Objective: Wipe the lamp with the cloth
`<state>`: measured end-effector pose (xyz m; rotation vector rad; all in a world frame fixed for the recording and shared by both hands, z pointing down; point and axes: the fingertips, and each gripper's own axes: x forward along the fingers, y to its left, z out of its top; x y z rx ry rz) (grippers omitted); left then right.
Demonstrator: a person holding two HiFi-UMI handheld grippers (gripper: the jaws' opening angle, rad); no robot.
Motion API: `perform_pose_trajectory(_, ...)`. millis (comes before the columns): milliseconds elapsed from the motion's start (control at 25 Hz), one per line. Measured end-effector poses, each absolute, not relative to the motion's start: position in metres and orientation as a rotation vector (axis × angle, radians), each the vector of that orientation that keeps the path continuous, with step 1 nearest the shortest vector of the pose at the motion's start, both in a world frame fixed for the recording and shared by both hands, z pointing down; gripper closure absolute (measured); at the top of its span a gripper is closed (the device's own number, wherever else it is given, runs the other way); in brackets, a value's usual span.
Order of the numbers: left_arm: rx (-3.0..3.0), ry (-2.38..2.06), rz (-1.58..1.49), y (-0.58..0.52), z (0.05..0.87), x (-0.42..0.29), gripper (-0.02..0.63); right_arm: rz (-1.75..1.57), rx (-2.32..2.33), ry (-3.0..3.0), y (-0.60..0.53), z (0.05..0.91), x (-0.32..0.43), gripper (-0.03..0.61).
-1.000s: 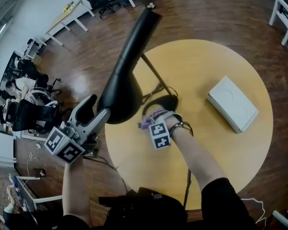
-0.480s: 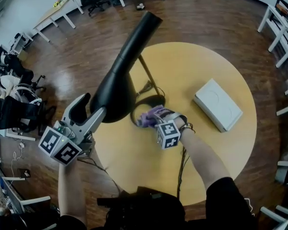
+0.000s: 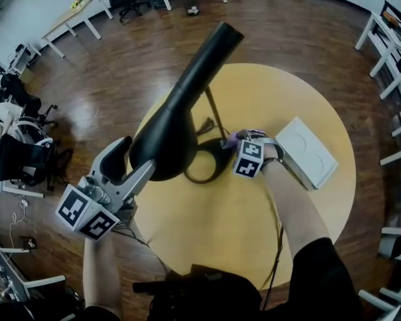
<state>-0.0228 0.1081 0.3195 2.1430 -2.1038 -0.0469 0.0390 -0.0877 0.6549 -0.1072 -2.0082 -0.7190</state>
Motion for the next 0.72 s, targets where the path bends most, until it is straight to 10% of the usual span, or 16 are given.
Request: perform_pose_trajectory(720, 2.101, -2.144, -0.143, 0.116, 0.320, -0.045, 0.304, -0.940, -0.223, -1.934, 0.025, 0.676, 0.051, 0.488)
